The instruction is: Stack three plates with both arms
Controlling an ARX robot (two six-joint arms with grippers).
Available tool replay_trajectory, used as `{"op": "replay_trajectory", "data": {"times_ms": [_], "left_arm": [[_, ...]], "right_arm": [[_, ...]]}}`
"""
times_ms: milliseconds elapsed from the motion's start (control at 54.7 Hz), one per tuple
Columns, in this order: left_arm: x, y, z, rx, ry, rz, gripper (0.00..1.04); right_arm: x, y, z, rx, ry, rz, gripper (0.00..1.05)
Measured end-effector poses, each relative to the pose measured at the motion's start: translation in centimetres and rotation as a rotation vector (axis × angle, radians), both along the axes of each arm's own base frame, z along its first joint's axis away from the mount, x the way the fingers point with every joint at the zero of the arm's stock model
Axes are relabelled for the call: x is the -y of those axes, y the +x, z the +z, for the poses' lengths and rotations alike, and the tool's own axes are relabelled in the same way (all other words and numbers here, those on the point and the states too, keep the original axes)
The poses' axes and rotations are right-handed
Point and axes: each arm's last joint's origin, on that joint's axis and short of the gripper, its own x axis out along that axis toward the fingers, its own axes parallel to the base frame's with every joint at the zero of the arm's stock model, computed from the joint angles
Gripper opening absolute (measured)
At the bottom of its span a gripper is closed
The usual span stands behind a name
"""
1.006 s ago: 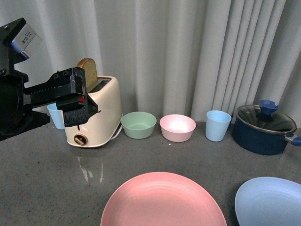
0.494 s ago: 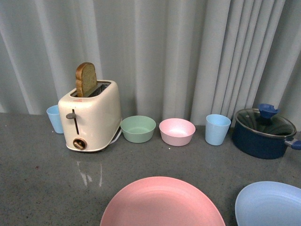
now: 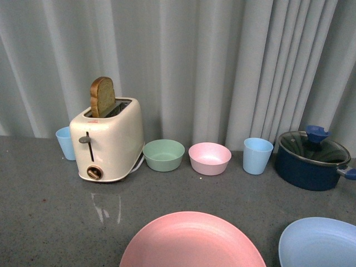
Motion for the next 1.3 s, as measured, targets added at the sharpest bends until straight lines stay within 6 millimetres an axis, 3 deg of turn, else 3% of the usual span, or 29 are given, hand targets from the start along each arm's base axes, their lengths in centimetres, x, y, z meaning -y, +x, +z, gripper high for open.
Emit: {"op": "replay_trajectory", "data": {"times_ms": [585, 1299], "left_arm": [[0.0, -3.1, 1.2, 0.036, 0.0, -0.006, 0.04], [0.0, -5.1, 1.3, 0.042, 0.0, -0.007, 0.04]], "right_arm": [[0.0, 0.0, 0.0, 0.0, 0.0, 0.0, 0.97], [0.0, 0.0, 0.0, 0.0, 0.0, 0.0, 0.97]]}}
